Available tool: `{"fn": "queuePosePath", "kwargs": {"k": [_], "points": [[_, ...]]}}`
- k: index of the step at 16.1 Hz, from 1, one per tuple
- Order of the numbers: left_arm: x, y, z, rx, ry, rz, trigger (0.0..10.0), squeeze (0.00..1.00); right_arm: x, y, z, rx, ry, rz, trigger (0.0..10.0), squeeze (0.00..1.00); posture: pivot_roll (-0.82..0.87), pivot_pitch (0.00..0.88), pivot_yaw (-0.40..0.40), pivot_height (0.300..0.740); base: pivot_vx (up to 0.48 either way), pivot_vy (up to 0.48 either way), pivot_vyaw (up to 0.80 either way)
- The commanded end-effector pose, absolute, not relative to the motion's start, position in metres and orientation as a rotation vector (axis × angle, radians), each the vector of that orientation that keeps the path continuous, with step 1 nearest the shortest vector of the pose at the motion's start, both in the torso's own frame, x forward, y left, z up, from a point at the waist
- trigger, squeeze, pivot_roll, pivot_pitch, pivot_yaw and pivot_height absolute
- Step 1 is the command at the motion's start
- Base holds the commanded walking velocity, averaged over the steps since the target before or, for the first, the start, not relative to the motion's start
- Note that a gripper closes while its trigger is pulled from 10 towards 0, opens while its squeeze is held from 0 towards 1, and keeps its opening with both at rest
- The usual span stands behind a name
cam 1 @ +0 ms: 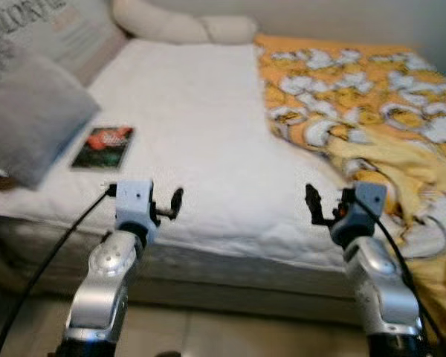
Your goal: Clean up the room
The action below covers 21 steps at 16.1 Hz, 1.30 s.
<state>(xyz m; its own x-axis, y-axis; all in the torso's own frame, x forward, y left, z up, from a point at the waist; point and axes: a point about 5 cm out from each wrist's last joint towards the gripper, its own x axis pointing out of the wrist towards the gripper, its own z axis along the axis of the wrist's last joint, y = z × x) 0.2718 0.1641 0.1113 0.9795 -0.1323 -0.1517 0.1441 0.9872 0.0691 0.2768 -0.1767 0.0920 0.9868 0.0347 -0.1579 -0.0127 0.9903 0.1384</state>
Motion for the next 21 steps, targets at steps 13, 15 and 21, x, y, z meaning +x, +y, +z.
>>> {"fn": "queuePosePath", "kwargs": {"k": [13, 15, 21], "points": [[0.275, 0.159, 0.114, 0.019, 0.11, -0.171, 10.0, 0.18, 0.284, -0.159, 0.094, 0.115, 0.161, 0.096, 10.0, 0.0, 0.07, 0.0, -0.012, 0.74, 0.018, -0.081, -0.12], [0.275, 0.159, 0.114, 0.015, 0.11, -0.175, 10.0, 0.18, 0.284, -0.16, 0.094, 0.114, 0.161, 0.096, 10.0, 0.0, 0.07, 0.0, -0.012, 0.74, 0.257, 0.0, -0.79], [0.275, 0.158, 0.113, 0.008, 0.112, -0.183, 10.0, 0.19, 0.284, -0.159, 0.094, 0.095, 0.162, 0.099, 10.0, 0.0, 0.07, 0.0, -0.014, 0.74, 0.271, 0.0, -0.39]]}}
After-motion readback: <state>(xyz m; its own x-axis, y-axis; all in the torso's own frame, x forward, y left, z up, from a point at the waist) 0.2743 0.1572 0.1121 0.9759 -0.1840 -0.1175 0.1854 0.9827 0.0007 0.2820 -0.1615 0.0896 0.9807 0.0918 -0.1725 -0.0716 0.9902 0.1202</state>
